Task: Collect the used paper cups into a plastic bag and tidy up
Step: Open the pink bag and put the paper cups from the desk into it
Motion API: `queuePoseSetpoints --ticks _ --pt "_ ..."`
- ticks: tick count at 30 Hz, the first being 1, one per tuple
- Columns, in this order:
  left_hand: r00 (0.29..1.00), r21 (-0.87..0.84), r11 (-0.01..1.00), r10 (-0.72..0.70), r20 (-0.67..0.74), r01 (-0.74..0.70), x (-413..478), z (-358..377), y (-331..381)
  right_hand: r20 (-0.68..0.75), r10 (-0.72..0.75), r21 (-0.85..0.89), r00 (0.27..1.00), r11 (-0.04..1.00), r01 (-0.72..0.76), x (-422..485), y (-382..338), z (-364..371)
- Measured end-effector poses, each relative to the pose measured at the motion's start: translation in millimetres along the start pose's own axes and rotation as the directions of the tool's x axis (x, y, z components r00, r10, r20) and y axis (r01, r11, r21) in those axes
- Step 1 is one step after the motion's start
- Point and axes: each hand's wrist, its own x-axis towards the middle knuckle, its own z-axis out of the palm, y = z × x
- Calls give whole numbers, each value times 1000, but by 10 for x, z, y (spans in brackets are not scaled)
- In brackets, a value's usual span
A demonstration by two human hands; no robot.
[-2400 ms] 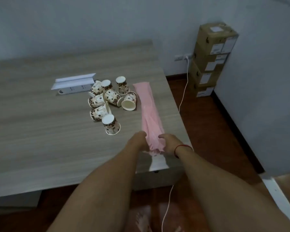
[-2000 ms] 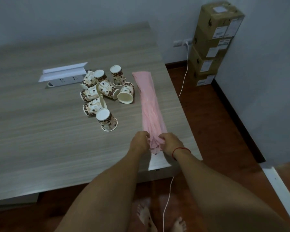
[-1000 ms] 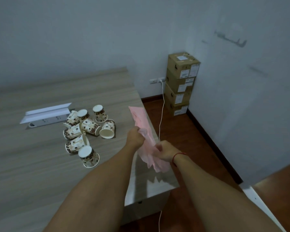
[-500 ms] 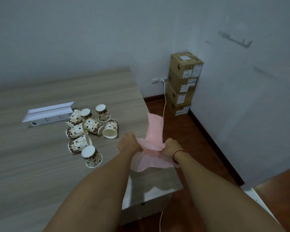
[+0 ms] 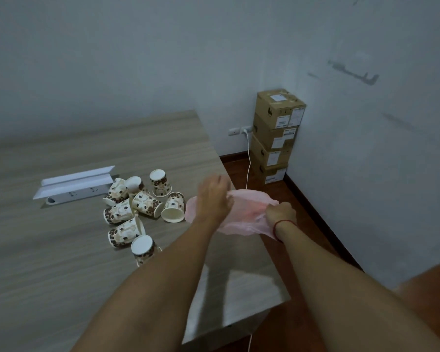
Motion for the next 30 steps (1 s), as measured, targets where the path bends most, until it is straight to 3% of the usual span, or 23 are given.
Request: queuePoseSetpoints --ticks 2,4,8,12,15,17,18,23,28,30 --pt "988 -117 989 103 114 -90 34 -22 108 -3 18 57 1000 998 -18 9 -64 14" --pt "925 -164 986 81 371 -20 27 56 116 15 45 105 999 993 -46 21 -89 17" --pt "769 50 998 -67 636 45 -51 468 -121 18 -4 187 1000 982 1 88 -75 32" --pt "603 215 974 -211 769 67 -8 565 -218 114 -210 140 971 971 194 187 -63 54" --pt "558 294 954 -277 783 60 90 548 -292 366 -338 115 867 941 319 236 -114 29" --pt "544 318 946 -295 785 54 153 572 -335 495 -312 46 811 941 334 252 -151 33" --pt "545 327 944 -299 783 48 182 595 -356 498 -285 9 819 946 324 276 -166 51" --pt "529 334 938 -329 782 90 226 681 -522 203 -232 -87 951 963 254 534 -177 130" --pt "546 345 933 -343 764 102 324 673 -539 30 -251 -202 967 947 252 529 -136 355" --pt "602 319 941 -319 732 110 384 687 -487 -20 -255 -224 967 943 245 518 -205 365"
